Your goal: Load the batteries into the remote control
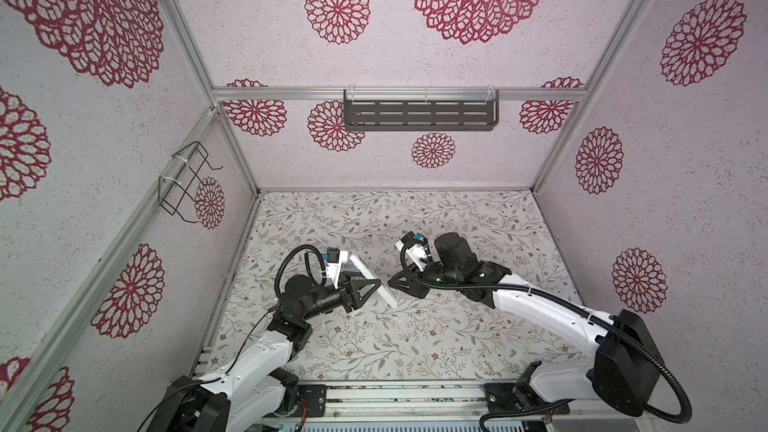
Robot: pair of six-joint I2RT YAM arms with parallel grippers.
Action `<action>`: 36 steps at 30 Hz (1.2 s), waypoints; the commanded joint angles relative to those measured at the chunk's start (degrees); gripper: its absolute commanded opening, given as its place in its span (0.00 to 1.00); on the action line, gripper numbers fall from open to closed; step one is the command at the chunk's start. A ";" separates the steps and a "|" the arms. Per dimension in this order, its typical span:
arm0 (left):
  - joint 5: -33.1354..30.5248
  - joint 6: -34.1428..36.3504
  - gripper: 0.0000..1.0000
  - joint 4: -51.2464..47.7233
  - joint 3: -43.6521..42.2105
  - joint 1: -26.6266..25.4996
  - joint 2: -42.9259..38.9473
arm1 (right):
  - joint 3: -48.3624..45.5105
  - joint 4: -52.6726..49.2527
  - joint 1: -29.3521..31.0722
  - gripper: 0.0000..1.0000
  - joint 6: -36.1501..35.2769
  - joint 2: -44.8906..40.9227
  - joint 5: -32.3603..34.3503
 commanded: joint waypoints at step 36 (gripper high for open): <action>-3.11 5.43 0.41 -9.38 5.35 -3.85 11.47 | -11.44 19.60 1.66 0.23 3.37 7.75 -3.97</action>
